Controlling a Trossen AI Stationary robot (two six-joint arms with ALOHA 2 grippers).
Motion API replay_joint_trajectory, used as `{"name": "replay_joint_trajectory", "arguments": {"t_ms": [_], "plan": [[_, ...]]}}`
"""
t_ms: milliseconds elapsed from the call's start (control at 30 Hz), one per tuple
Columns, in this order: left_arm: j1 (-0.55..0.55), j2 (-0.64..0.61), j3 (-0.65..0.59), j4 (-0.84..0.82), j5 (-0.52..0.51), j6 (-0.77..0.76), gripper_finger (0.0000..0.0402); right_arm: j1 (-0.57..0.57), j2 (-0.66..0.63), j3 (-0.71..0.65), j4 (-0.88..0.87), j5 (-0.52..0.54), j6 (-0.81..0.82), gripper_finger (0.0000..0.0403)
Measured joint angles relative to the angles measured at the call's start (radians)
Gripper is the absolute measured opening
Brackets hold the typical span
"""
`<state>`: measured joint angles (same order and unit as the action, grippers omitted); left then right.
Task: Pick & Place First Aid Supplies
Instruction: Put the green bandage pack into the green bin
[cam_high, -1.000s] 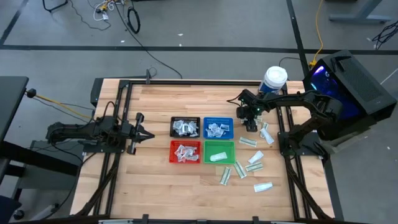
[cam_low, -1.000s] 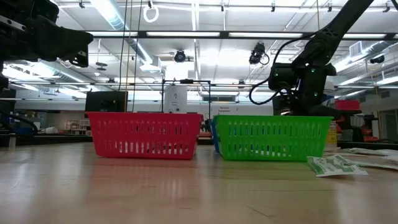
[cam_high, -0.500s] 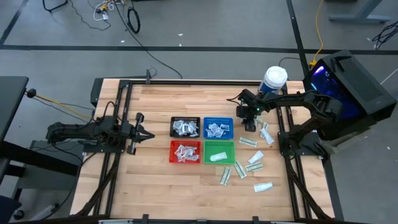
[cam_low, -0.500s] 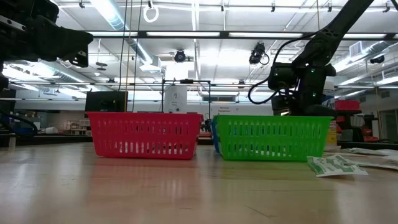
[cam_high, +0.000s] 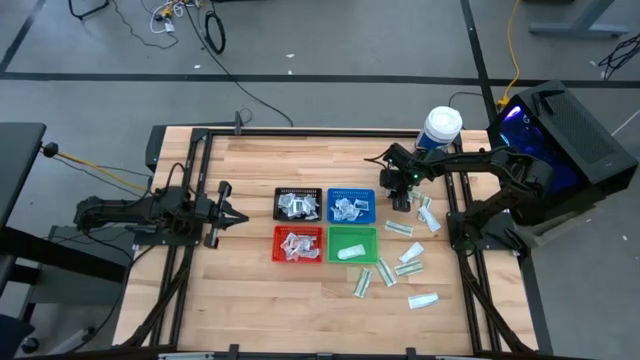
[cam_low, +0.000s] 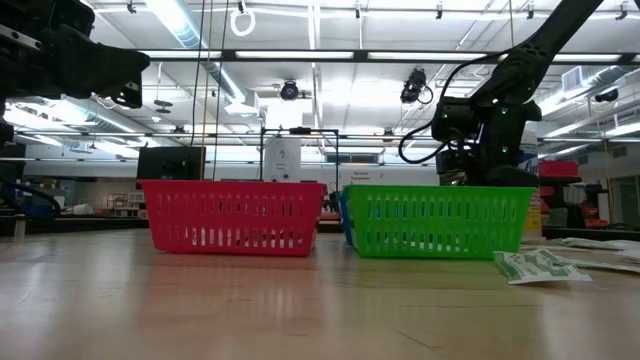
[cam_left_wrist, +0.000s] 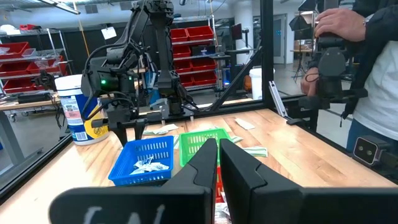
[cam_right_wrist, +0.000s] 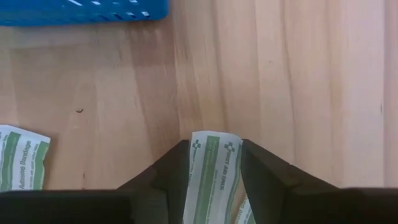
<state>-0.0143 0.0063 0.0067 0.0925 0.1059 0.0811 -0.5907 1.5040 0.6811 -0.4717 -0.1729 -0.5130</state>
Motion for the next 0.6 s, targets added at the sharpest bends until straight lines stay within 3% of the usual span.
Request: {"name": "replay_joint_trajectory", "arguments": {"t_ms": [600], "plan": [[0.000,0.000,0.000,0.000,0.000,0.000,0.0025,0.000,-0.093,0.002,-0.011,-0.004,0.008,0.0142]]}}
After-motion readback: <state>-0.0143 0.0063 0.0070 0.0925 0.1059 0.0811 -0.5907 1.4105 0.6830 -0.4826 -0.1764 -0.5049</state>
